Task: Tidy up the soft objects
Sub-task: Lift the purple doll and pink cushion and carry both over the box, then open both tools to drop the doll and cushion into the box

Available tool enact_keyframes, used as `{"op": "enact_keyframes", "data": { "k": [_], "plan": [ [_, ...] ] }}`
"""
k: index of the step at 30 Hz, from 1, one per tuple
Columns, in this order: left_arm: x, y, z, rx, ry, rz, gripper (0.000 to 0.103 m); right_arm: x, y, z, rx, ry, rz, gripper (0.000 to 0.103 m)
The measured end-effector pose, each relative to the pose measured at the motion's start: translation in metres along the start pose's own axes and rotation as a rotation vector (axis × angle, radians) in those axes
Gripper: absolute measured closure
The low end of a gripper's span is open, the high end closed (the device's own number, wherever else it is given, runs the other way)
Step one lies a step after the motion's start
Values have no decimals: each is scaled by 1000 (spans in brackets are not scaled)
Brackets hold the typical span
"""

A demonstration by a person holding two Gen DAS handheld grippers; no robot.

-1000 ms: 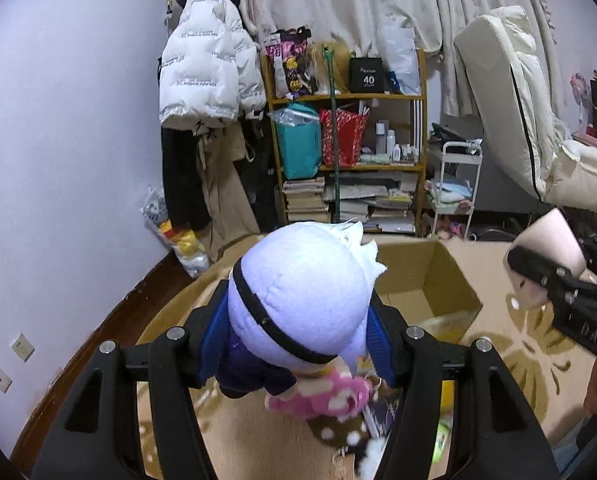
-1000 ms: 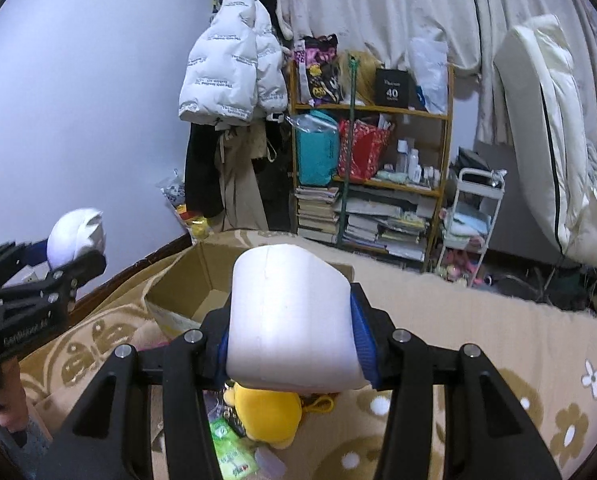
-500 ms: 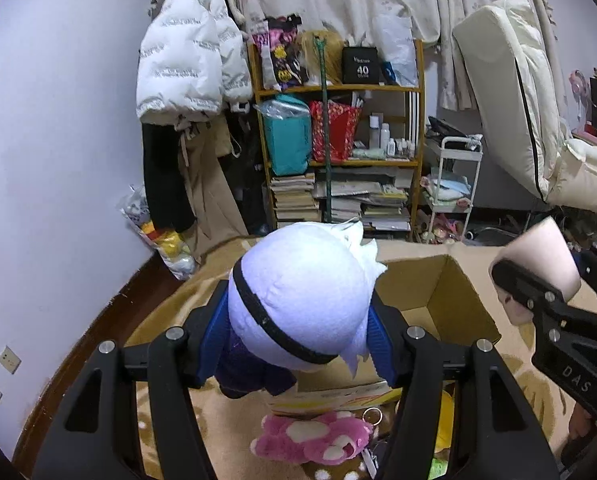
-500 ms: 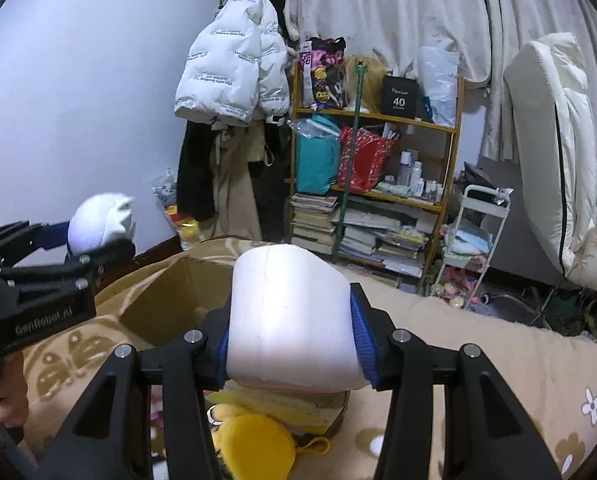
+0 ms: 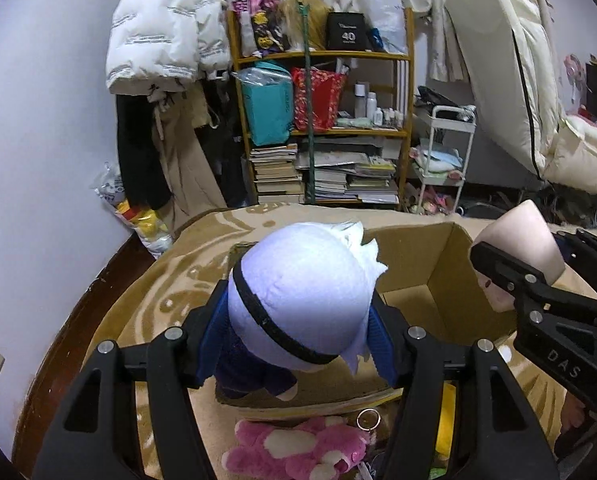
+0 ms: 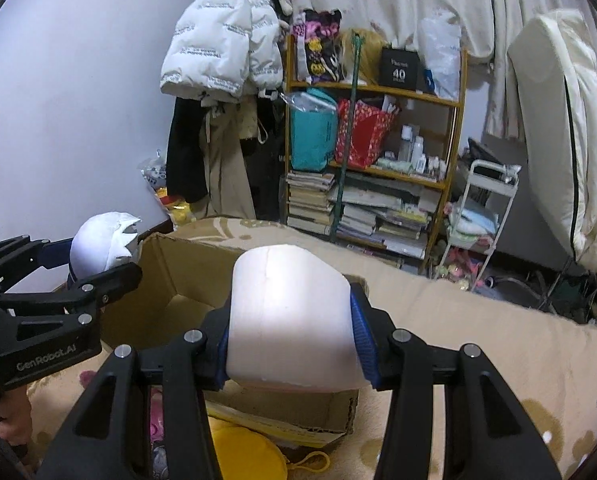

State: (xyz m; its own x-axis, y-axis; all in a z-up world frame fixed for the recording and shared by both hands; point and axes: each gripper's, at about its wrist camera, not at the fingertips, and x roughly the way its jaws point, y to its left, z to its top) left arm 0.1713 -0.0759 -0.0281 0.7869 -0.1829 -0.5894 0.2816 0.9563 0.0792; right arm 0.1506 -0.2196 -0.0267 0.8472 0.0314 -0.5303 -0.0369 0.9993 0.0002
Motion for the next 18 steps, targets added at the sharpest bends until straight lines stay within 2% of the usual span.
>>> {"op": "enact_keyframes", "data": {
  "k": [9,12,18],
  "plan": [
    [11,-9,-5,44,1,-5,40,21,-19,-16,87,57,67,49],
    [10,-9,-3,34,-6,-38,38,22,-23,-18,99,52,84,47],
    [19,-6,-5,-7,43,-38,37,26,-23,-20,105,78,111,42]
  ]
}}
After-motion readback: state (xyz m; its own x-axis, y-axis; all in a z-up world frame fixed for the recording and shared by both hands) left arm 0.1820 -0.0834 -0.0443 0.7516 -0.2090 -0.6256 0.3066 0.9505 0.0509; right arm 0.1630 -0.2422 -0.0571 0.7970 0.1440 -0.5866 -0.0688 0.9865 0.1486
